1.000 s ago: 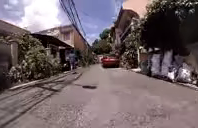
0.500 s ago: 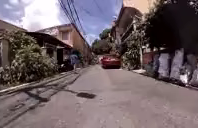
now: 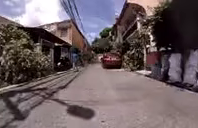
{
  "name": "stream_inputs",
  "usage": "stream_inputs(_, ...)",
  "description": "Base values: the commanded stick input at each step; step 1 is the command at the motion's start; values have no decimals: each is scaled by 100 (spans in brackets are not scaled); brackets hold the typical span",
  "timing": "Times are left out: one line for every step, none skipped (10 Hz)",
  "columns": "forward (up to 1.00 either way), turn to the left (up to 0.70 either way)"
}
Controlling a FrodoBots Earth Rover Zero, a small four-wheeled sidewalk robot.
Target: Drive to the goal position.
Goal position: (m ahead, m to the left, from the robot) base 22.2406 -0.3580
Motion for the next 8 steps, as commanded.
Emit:
stream_inputs(100, 40)
stream_inputs(100, 12)
stream_inputs(100, 0)
stream_inputs(100, 0)
stream_inputs(100, 0)
stream_inputs(100, 0)
stream_inputs(100, 0)
stream_inputs(100, 0)
